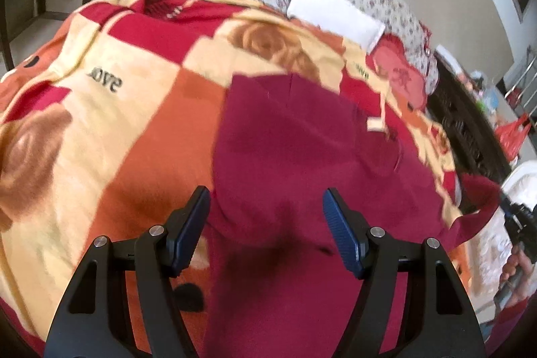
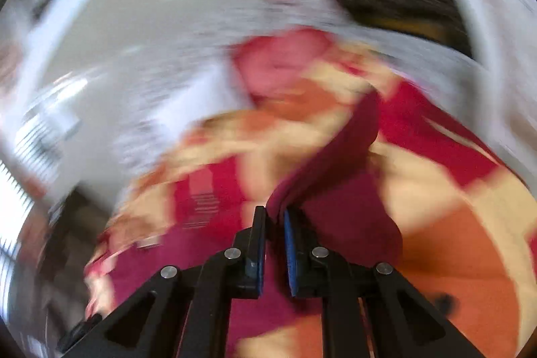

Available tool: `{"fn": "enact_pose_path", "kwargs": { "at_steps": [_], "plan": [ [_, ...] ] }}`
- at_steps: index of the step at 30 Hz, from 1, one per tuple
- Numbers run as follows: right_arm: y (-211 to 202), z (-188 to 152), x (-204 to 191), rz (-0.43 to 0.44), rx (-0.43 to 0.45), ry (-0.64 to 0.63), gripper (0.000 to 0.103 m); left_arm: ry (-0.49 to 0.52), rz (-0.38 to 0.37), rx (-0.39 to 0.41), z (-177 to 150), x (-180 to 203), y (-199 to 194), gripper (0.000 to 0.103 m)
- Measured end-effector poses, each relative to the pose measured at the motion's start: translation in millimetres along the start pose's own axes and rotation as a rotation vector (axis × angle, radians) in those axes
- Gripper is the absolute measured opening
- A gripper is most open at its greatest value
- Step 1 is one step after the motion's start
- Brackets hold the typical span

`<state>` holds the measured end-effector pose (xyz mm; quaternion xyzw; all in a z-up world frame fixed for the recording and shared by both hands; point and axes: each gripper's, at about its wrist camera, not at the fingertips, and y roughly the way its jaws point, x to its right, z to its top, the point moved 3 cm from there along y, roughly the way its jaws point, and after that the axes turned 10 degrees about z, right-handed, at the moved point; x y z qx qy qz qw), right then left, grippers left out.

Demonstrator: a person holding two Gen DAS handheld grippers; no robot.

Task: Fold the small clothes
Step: 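Grasp the other side edge with the right tool and fold it over the center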

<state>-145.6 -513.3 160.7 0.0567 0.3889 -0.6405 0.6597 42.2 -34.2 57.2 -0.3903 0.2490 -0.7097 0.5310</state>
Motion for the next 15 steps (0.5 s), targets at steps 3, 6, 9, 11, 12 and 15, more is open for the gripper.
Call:
{"fn": "enact_pose_path", "kwargs": {
  "at_steps": [3, 6, 9, 11, 12, 15],
  "plan": [
    [37, -6, -88, 0.196, -0.076, -0.198, 0.009, -0.034, -0.018, 0.038, 10, -3, -10, 0.07],
    [86, -43, -160, 0.374, -0.184, -0.321, 0.008, -0.058, -0.032, 0.062, 14, -8, -15, 0.07],
    [145, -99, -184, 0.329, -0.307, -0.41, 0.009, -0.085, -0.038, 0.048, 15, -14, -11, 0.07],
    [184, -145, -178, 0.271, -0.49, -0.391, 0.009, -0.091, -0.049, 0.018, 14, -16, -8, 0.07],
    [191, -156, -174, 0.254, -0.526, -0.382, 0.009, -0.081, -0.06, 0.015, 14, -15, -9, 0.07],
    [179, -165, -162, 0.229, -0.501, -0.385, 0.017, -0.032, -0.063, 0.04, 14, -9, -12, 0.07]
  ]
}}
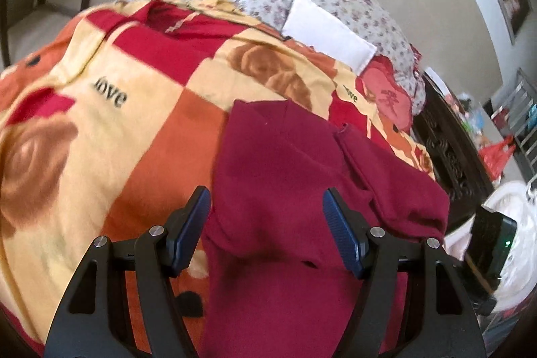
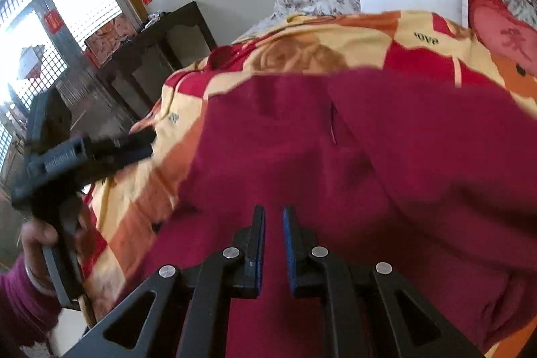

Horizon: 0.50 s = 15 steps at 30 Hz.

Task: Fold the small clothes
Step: 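Grasp the other side edge with the right tool and fold it over the center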

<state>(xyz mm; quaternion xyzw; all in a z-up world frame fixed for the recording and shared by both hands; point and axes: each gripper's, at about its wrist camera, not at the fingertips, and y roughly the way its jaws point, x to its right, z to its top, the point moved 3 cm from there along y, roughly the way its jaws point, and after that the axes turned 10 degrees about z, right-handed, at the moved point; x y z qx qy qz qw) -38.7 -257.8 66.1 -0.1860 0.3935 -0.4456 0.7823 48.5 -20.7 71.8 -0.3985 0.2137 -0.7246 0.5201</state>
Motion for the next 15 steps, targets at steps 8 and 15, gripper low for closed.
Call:
{"fn": "enact_pose_path", "kwargs": {
  "at_steps": [8, 15],
  "plan": [
    [-9, 47, 4, -0.124, 0.128, -0.071, 0.04, -0.013, -0.009, -0.03, -7, 9, 16, 0.07],
    [68, 75, 37, -0.379, -0.021, -0.191, 0.037, -0.004, 0.02, -0.047, -9, -3, 16, 0.07]
  ]
}}
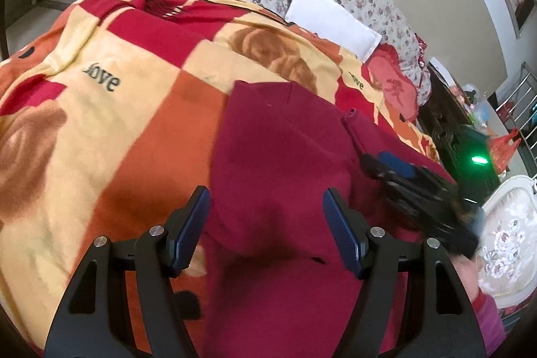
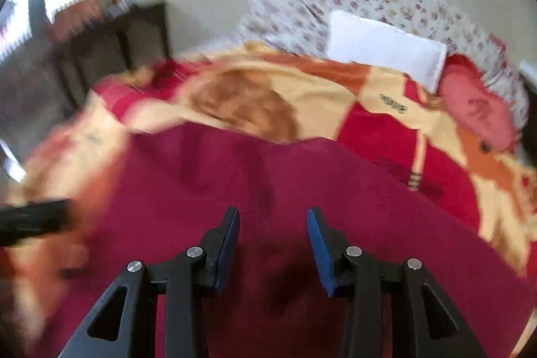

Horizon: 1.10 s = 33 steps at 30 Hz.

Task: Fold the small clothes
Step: 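Grasp the other side edge with the right tool and fold it over the center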

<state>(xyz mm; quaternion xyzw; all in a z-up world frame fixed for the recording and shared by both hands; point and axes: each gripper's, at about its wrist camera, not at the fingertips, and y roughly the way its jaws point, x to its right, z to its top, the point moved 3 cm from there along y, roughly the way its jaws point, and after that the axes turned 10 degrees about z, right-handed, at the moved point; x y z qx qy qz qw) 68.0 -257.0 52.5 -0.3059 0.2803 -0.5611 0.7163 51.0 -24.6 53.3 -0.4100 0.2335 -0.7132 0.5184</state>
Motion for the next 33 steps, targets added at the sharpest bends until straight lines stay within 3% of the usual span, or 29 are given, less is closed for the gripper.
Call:
{"fn": "enact_pose_path", "kwargs": {
  "at_steps": [1, 3, 6, 8, 12, 14, 16, 18, 20, 23, 26, 29, 31, 33],
  "plan": [
    [5, -1, 5, 0.0, -0.01, 0.005, 0.033, -0.002, 0.003, 0.004, 1, -3, -1, 0.07],
    [-4, -1, 15, 0.019, 0.033, 0.04, 0.01, -0.01, 0.016, 0.015, 3, -11, -4, 0.07],
    [-35, 4, 15, 0.134, 0.127, 0.128, 0.008, -0.043, 0.026, 0.031, 8, -25, -7, 0.07],
    [-61, 10, -4, 0.221, 0.192, 0.117, 0.008, -0.076, 0.017, 0.064, 12, -32, -14, 0.07],
    [-72, 11, -63, 0.417, 0.192, 0.041, 0.008, -0.126, 0.005, 0.125, 22, -38, -29, 0.07],
    [-57, 7, -83, 0.428, 0.169, 0.014, 0.008, -0.131, 0.007, 0.13, 25, -36, -30, 0.07],
    [-24, 1, -95, 0.445, 0.091, 0.032, 0.01, -0.129, 0.007, 0.109, 25, -33, -26, 0.07],
    [0, -8, -88, 0.488, -0.008, 0.112, 0.033, -0.105, -0.003, 0.084, 22, -25, -21, 0.07],
    [-15, -20, -72, 0.516, 0.018, 0.189, 0.04, -0.068, -0.002, 0.072, 19, -17, -18, 0.07],
    [-75, -49, -40, 0.429, 0.114, 0.176, 0.042, -0.019, -0.008, 0.062, 13, -6, -12, 0.07],
    [-119, -90, 0, 0.293, 0.142, 0.215, 0.043, -0.006, -0.008, 0.054, 9, 1, -4, 0.07],
    [-118, -124, 35, 0.166, 0.041, 0.246, 0.043, -0.004, -0.01, 0.032, 6, 9, 12, 0.07],
    [-108, -144, 54, 0.052, -0.04, 0.261, 0.043, 0.014, 0.036, 0.007, 1, 13, 25, 0.07],
    [-103, -163, 74, 0.044, -0.074, 0.286, 0.021, 0.03, 0.052, -0.039, -6, 15, 38, 0.07]
  ]
}}
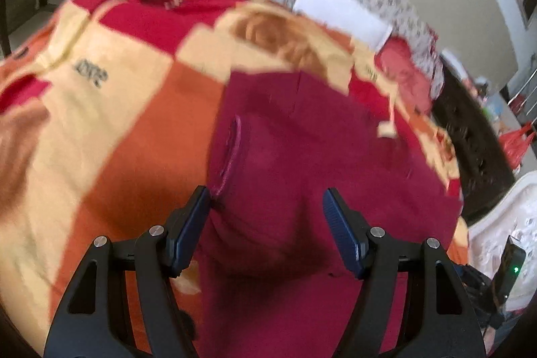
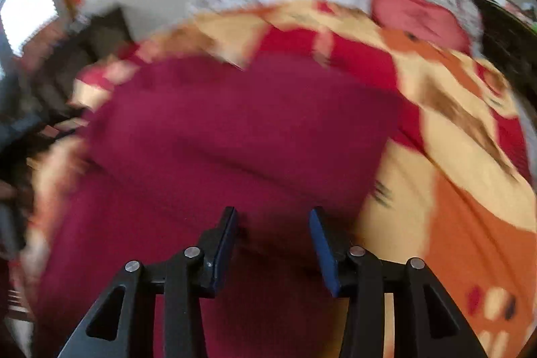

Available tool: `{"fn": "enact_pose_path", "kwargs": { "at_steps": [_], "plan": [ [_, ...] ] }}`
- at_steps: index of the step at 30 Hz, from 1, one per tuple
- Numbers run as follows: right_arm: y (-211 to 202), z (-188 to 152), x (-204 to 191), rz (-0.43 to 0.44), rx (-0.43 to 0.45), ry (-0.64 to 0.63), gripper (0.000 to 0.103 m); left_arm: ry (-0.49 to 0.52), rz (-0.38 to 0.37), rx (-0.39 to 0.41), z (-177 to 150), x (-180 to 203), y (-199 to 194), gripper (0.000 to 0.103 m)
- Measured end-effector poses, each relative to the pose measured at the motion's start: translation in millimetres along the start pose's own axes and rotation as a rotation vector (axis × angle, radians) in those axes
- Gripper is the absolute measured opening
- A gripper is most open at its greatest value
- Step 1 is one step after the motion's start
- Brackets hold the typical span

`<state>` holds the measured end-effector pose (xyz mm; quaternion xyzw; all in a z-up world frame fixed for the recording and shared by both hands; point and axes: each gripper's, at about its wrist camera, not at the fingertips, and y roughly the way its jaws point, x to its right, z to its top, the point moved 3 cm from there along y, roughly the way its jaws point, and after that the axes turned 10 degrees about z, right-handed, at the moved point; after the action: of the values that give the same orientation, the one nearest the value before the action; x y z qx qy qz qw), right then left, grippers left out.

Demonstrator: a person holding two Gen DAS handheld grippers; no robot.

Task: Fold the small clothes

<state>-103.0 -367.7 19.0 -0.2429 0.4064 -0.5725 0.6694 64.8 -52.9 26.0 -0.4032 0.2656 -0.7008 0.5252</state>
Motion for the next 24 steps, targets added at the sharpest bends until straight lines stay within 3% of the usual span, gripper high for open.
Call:
{"fn": "enact_pose_path", "kwargs": {
  "at_steps": [2, 4, 7, 8, 9, 10, 11, 13, 14, 16, 18, 21, 24],
  "plan": [
    [-11, -5, 12, 0.024, 0.032, 0.035, 0.018, 0.021, 0.011, -0.032, -8, 3, 6, 0.07],
    [-22, 0, 10, -0.002, 0.05, 0.036, 0.018, 0.043, 0.022, -0.013, -10, 5, 1, 0.07],
    [-44, 12, 9, -0.003, 0.163, 0.062, 0.023, 0.059, 0.029, 0.03, -7, 6, -9, 0.07],
    [-47, 17, 10, -0.003, 0.192, 0.077, 0.031, 0.06, 0.033, 0.042, -5, 5, -12, 0.07],
    [-45, 25, 14, -0.026, 0.21, 0.098, 0.051, 0.06, 0.035, 0.048, -3, 4, -12, 0.07],
    [-43, 33, 17, -0.042, 0.212, 0.108, 0.058, 0.058, 0.036, 0.046, -2, 5, -12, 0.07],
    [-35, 41, 20, -0.061, 0.21, 0.116, 0.064, 0.055, 0.036, 0.039, -1, 3, -11, 0.07],
    [-15, 56, 25, -0.065, 0.174, 0.134, 0.064, 0.048, 0.039, 0.024, -2, 4, -9, 0.07],
    [-8, 60, 27, -0.038, 0.158, 0.143, 0.063, 0.051, 0.038, 0.024, -2, 6, -8, 0.07],
    [5, 69, 31, -0.008, 0.127, 0.14, 0.034, 0.069, 0.039, 0.028, -2, 10, -8, 0.07],
    [4, 73, 35, -0.052, 0.126, 0.089, 0.019, 0.075, 0.023, 0.026, -2, 12, -8, 0.07],
    [-5, 72, 52, -0.148, 0.172, 0.102, 0.014, 0.076, 0.027, 0.035, -2, 13, -6, 0.07],
    [-3, 68, 61, -0.084, 0.158, 0.143, 0.015, 0.075, 0.046, -0.008, -5, 12, 8, 0.07]
  ]
}}
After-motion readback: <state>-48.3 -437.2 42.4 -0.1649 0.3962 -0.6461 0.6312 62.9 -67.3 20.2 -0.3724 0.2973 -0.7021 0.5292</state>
